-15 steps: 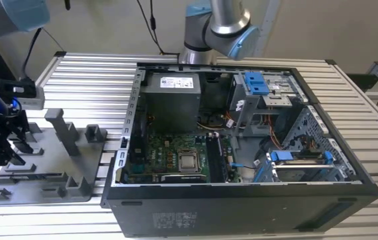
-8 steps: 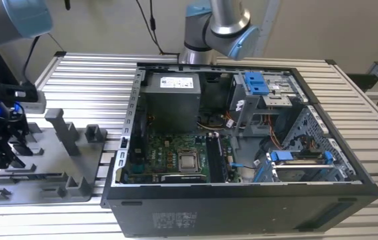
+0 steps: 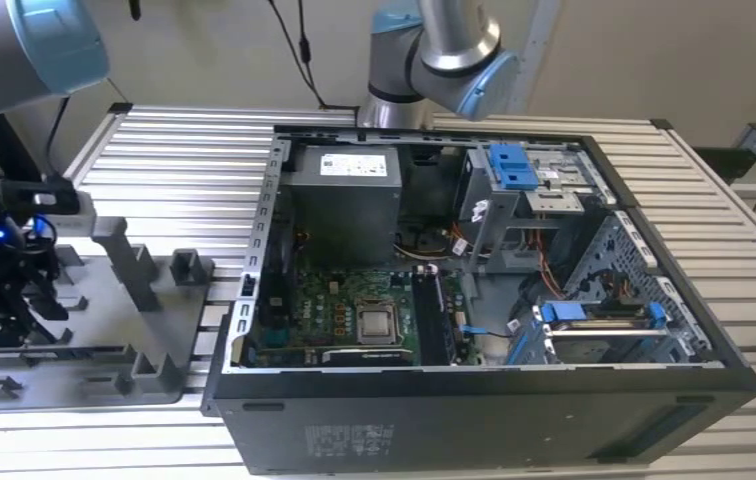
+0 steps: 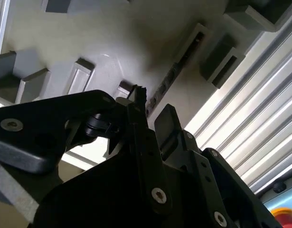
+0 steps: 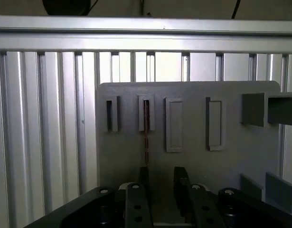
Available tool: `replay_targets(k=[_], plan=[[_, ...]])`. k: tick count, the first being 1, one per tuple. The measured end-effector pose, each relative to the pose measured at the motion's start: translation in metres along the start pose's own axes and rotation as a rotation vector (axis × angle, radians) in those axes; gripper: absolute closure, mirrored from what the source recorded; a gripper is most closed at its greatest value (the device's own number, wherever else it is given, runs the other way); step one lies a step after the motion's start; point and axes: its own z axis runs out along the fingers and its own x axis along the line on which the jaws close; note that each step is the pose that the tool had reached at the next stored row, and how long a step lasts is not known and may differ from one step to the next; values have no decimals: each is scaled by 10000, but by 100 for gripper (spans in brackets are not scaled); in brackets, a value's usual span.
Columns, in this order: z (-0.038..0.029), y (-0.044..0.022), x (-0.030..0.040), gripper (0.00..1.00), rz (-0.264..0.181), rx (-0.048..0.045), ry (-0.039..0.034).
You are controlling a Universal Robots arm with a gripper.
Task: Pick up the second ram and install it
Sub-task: 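Pick up the second ram and move it above second insertion slot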
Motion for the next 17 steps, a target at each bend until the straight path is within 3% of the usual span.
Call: replay_targets(k=[9,17], plan=[[115,0,62,64,-483,-28,-2],[237,0,77,64,-663,-39,-3]])
